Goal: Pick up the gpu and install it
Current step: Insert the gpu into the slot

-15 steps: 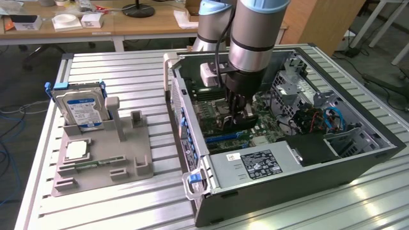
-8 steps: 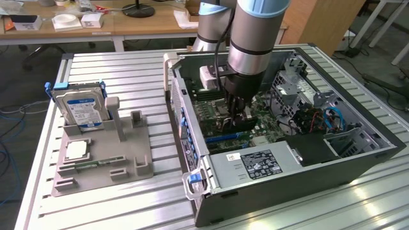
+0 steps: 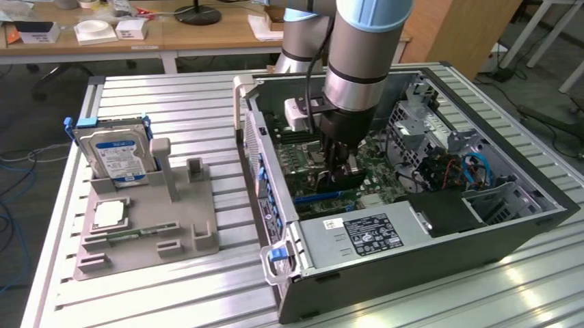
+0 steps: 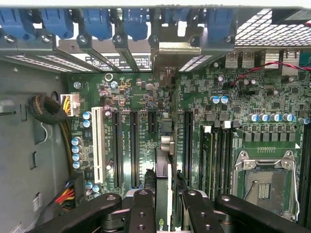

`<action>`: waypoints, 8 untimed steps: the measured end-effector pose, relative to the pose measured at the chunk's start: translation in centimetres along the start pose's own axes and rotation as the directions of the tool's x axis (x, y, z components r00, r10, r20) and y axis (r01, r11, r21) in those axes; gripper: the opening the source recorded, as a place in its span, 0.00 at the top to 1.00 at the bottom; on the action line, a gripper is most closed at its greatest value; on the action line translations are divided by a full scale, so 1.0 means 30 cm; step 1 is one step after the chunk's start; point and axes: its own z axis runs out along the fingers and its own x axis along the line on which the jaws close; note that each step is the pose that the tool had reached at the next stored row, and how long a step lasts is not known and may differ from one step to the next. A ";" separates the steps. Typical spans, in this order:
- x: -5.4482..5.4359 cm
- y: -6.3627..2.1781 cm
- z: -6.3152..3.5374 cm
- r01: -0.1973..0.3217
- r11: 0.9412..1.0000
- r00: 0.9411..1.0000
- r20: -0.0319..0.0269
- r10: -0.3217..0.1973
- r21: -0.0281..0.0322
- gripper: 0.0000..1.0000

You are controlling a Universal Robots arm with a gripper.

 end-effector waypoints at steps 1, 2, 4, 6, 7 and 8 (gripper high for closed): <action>0.000 0.000 0.000 0.000 1.000 1.000 0.000 0.000 0.000 0.74; 0.000 0.000 0.000 0.000 1.000 1.000 0.000 0.000 0.000 0.74; 0.000 0.002 0.000 0.000 1.000 1.000 0.000 0.000 0.000 0.74; 0.000 0.006 0.002 0.000 1.000 1.000 0.000 0.000 0.000 0.74; 0.000 0.009 0.002 0.000 1.000 1.000 0.000 0.000 0.000 0.74; 0.000 0.010 0.002 0.000 1.000 1.000 0.000 0.000 0.000 0.74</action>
